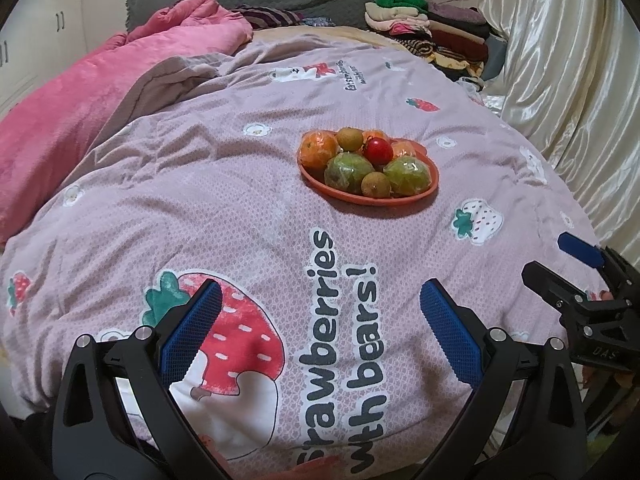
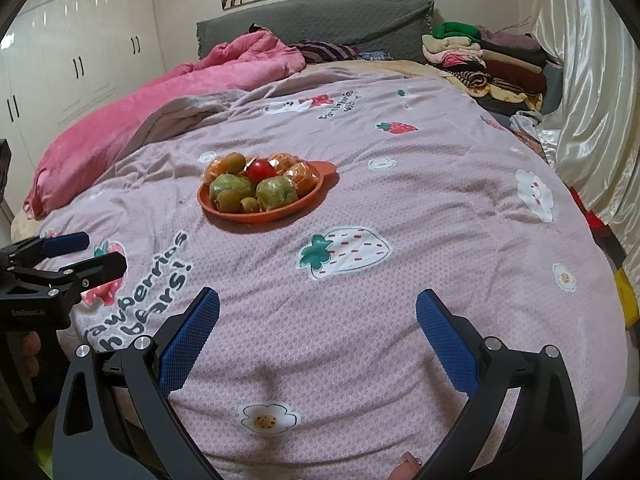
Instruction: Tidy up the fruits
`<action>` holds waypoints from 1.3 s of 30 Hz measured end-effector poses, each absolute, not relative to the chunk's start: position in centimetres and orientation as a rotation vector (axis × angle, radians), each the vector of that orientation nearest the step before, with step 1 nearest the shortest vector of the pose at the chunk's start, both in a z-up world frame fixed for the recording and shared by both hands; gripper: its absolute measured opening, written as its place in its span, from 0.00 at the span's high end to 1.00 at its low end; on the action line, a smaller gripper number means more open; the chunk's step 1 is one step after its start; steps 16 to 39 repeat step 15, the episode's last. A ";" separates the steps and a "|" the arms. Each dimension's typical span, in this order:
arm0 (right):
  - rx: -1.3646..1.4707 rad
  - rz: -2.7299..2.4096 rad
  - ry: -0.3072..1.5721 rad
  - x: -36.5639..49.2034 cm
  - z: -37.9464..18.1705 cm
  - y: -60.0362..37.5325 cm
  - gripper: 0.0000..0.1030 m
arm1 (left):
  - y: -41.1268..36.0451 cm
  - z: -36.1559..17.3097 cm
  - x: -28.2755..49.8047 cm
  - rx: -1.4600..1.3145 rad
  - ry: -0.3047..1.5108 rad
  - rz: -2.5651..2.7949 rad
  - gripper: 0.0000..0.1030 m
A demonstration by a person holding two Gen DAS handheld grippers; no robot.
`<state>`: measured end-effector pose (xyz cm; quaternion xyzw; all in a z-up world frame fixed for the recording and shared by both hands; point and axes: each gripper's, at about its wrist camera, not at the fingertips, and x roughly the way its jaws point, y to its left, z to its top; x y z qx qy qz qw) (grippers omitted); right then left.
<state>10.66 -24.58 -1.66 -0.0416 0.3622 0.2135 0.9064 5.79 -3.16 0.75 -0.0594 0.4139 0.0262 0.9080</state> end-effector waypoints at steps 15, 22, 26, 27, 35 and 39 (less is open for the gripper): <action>-0.060 0.298 0.750 19.8 -2.3 -28.1 0.04 | 4.4 2.6 12.0 -0.104 0.839 0.254 0.09; -0.060 0.298 0.750 19.8 -2.3 -28.1 0.04 | 4.4 2.6 12.0 -0.104 0.839 0.254 0.09; -0.060 0.298 0.750 19.8 -2.3 -28.1 0.04 | 4.4 2.6 12.0 -0.104 0.839 0.254 0.09; -0.060 0.298 0.750 19.8 -2.3 -28.1 0.04 | 4.4 2.6 12.0 -0.104 0.839 0.254 0.09; -0.060 0.298 0.750 19.8 -2.3 -28.1 0.04 | 4.4 2.6 12.0 -0.104 0.839 0.254 0.09; -0.060 0.298 0.750 19.8 -2.3 -28.1 0.04 | 4.4 2.6 12.0 -0.104 0.839 0.254 0.09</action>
